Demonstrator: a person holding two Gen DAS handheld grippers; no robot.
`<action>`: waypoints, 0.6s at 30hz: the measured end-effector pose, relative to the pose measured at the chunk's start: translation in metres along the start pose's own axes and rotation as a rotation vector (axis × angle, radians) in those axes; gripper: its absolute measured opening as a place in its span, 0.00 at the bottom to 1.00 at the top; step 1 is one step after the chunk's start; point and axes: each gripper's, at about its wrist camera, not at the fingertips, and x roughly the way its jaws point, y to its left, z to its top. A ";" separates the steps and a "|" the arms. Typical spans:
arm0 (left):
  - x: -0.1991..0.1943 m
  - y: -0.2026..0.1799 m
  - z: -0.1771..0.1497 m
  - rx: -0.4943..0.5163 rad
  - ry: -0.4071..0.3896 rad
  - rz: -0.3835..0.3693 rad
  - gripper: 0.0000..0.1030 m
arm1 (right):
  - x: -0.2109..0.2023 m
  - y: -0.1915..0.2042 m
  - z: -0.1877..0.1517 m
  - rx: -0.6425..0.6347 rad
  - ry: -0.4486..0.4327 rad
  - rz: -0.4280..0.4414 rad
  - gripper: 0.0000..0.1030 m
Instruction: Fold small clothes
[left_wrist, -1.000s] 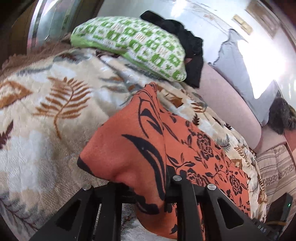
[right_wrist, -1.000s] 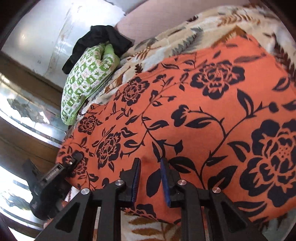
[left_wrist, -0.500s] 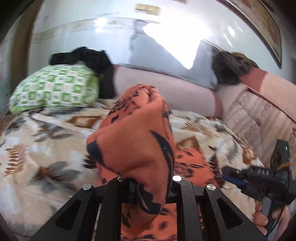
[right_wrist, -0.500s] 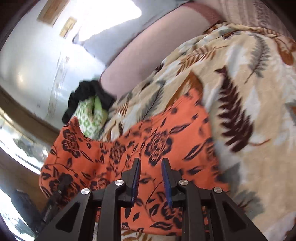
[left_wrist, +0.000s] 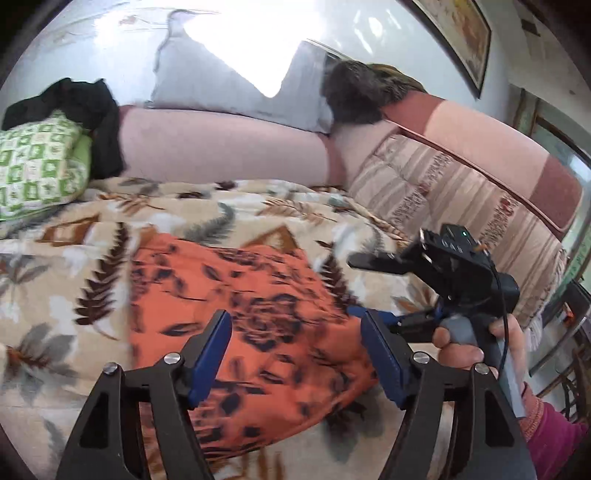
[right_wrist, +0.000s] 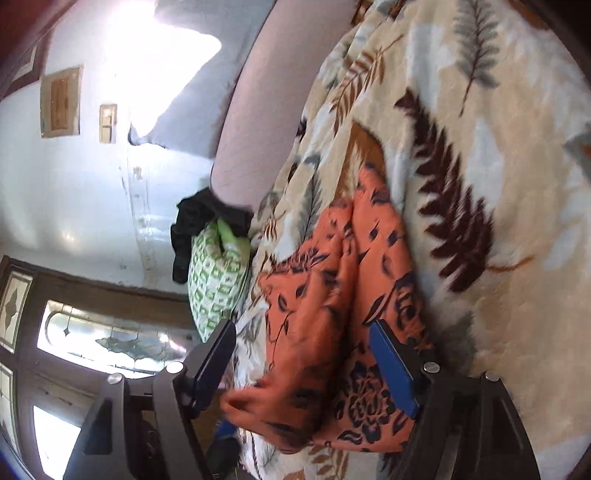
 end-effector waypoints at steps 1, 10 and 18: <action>-0.002 0.009 -0.003 -0.017 0.008 0.028 0.71 | 0.008 0.001 -0.003 0.001 0.021 -0.009 0.75; 0.032 0.084 -0.044 -0.208 0.217 0.189 0.71 | 0.069 0.021 -0.027 -0.129 0.056 -0.190 0.72; 0.031 0.064 -0.034 -0.198 0.157 0.123 0.71 | 0.048 0.068 -0.054 -0.457 -0.146 -0.411 0.22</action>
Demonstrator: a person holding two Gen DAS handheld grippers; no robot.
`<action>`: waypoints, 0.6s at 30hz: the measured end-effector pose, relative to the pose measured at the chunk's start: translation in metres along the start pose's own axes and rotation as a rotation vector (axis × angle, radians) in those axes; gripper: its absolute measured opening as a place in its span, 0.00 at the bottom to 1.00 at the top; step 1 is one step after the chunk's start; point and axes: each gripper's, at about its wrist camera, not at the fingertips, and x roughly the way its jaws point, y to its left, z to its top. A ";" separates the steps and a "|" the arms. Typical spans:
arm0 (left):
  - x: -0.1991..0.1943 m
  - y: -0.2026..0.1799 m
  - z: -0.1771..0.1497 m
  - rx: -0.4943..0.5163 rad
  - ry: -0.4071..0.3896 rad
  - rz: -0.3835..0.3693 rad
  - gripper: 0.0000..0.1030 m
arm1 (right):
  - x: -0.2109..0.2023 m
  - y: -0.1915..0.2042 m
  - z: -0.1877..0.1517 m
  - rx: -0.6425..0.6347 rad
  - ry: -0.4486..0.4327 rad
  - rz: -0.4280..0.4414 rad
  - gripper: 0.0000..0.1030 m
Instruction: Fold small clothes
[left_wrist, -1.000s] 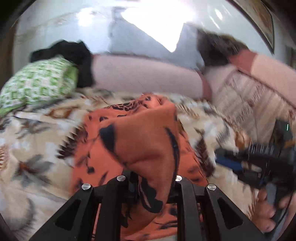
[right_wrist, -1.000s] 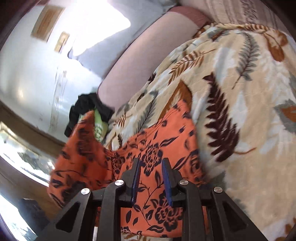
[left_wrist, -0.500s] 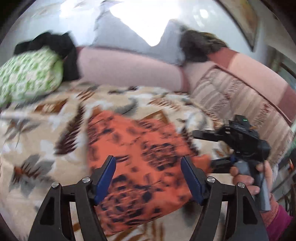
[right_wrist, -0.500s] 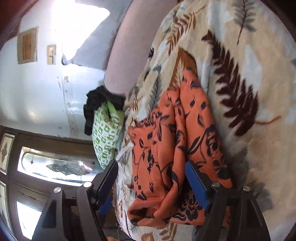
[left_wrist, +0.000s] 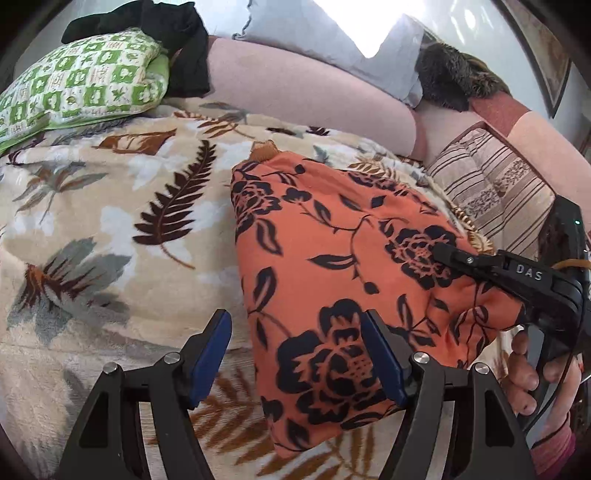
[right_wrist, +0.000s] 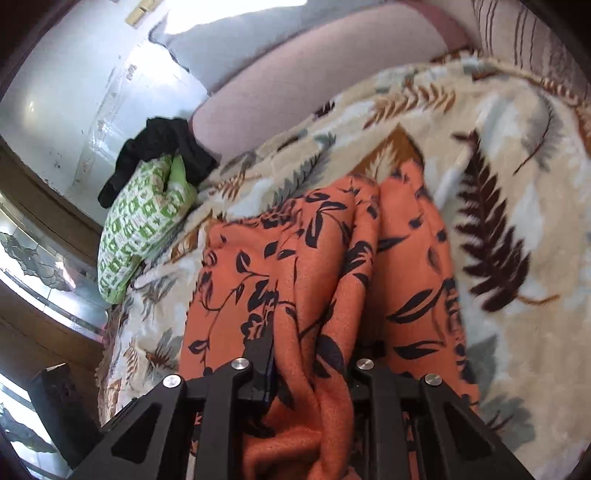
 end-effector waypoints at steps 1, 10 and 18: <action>0.001 -0.005 0.000 0.013 0.004 -0.004 0.71 | -0.011 -0.002 0.001 -0.015 -0.038 -0.014 0.22; 0.046 0.002 -0.010 -0.045 0.166 0.001 0.76 | 0.000 -0.091 0.010 0.373 0.165 0.031 0.43; 0.032 -0.008 -0.009 0.039 0.104 0.051 0.76 | -0.020 -0.068 0.064 0.259 0.025 0.053 0.53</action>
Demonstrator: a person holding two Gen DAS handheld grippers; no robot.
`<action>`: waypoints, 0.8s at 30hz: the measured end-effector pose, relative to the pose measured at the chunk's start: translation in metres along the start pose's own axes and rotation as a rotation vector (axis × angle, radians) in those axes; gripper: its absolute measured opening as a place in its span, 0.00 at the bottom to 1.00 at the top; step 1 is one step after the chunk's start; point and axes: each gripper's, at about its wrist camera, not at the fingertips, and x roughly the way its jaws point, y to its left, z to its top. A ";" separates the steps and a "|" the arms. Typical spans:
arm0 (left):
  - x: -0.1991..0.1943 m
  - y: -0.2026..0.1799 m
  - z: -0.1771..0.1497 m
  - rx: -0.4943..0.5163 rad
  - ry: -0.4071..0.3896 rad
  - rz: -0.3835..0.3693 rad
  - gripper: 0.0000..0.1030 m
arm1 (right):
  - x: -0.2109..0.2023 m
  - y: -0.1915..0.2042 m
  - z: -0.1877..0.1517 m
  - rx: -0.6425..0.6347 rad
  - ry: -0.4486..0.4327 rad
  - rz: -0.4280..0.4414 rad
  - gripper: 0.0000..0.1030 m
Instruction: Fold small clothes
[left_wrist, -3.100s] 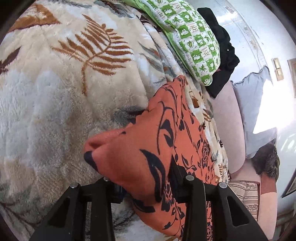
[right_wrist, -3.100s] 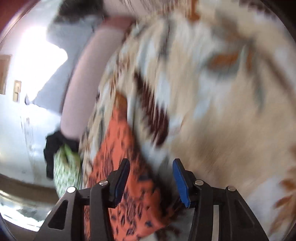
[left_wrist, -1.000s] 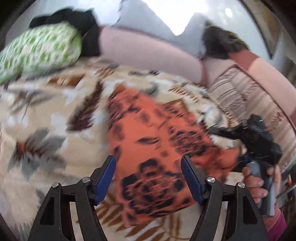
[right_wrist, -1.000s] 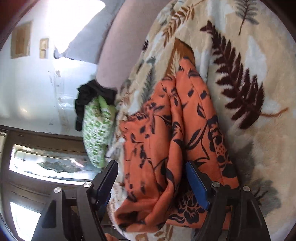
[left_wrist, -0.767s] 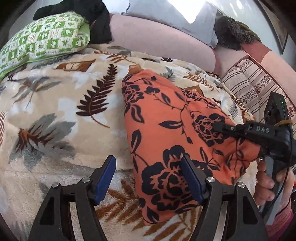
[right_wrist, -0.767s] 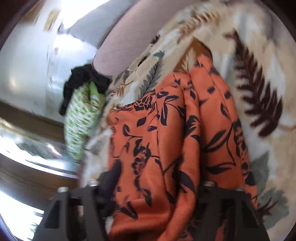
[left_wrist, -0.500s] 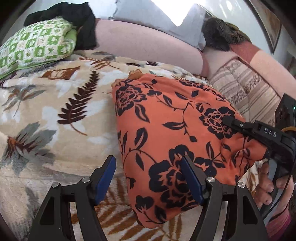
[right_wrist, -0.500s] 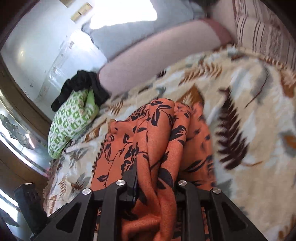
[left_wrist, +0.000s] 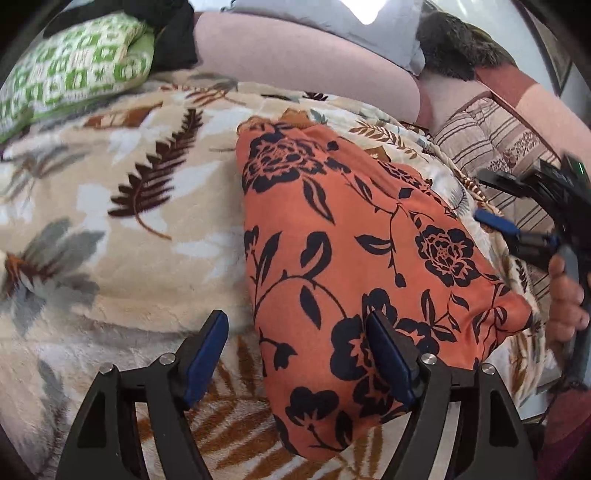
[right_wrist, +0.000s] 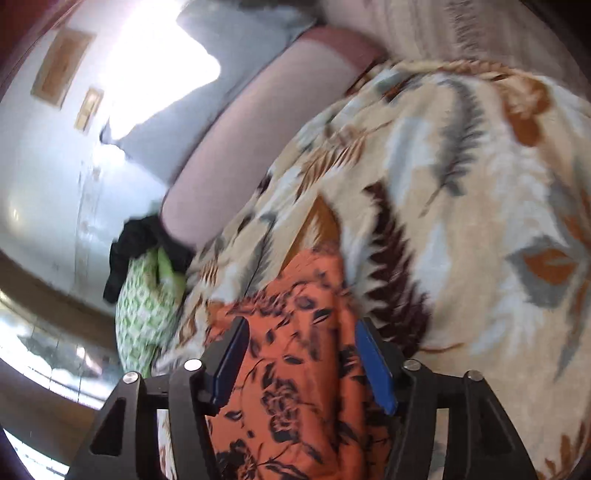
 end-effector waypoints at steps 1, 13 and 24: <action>0.001 0.000 0.002 0.002 0.004 0.002 0.76 | 0.014 0.015 0.002 -0.051 0.040 -0.019 0.42; -0.003 0.007 0.009 -0.018 -0.023 -0.002 0.76 | 0.095 0.027 0.048 -0.063 0.196 -0.240 0.37; -0.011 -0.007 -0.002 0.045 -0.011 0.150 0.77 | 0.008 0.021 -0.074 -0.243 0.256 -0.198 0.37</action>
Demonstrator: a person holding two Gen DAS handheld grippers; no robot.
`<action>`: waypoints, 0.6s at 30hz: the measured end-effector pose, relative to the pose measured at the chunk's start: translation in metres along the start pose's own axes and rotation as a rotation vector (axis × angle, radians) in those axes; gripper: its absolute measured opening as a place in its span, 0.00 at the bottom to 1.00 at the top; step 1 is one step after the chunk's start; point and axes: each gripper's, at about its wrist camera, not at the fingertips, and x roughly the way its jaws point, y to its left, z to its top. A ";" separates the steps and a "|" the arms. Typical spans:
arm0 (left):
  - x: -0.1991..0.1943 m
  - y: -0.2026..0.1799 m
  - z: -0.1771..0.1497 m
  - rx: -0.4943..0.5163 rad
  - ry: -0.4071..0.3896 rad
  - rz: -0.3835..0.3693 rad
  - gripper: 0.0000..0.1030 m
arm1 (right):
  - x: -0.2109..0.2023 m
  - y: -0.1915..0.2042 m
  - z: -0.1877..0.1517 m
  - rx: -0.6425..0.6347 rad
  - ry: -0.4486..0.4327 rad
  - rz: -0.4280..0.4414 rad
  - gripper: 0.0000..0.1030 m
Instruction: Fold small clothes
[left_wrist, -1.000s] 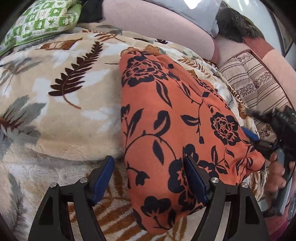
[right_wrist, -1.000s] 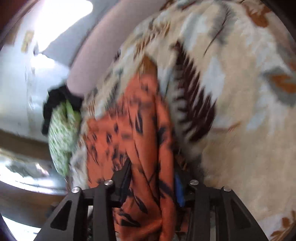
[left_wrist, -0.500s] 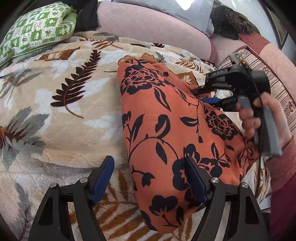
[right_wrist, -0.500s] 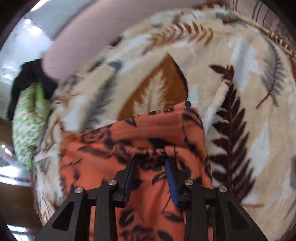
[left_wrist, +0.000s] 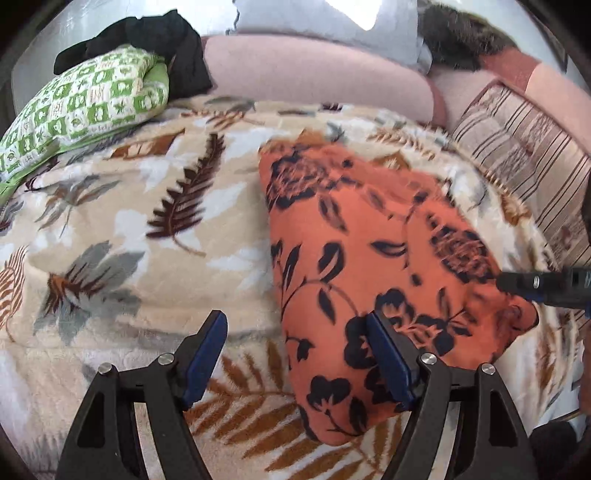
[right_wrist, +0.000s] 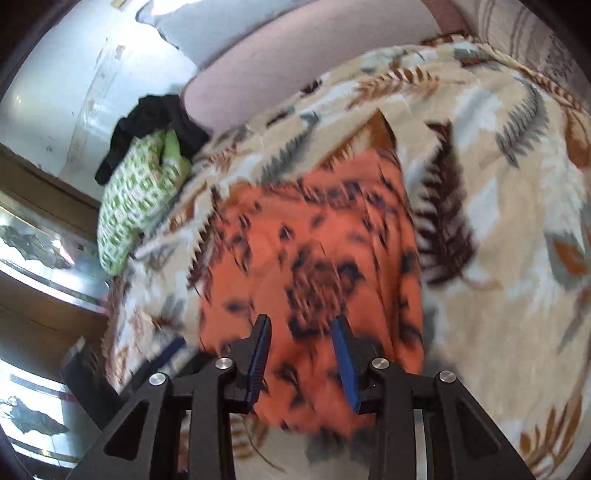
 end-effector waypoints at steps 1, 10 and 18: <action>0.001 0.003 -0.005 -0.014 0.008 -0.016 0.78 | 0.010 -0.007 -0.011 -0.010 0.025 -0.075 0.37; 0.000 0.016 -0.009 -0.084 0.013 -0.064 0.78 | -0.001 0.032 0.035 -0.030 -0.014 -0.005 0.40; 0.005 0.022 -0.014 -0.105 -0.001 -0.107 0.80 | 0.116 0.105 0.101 -0.094 0.136 -0.008 0.40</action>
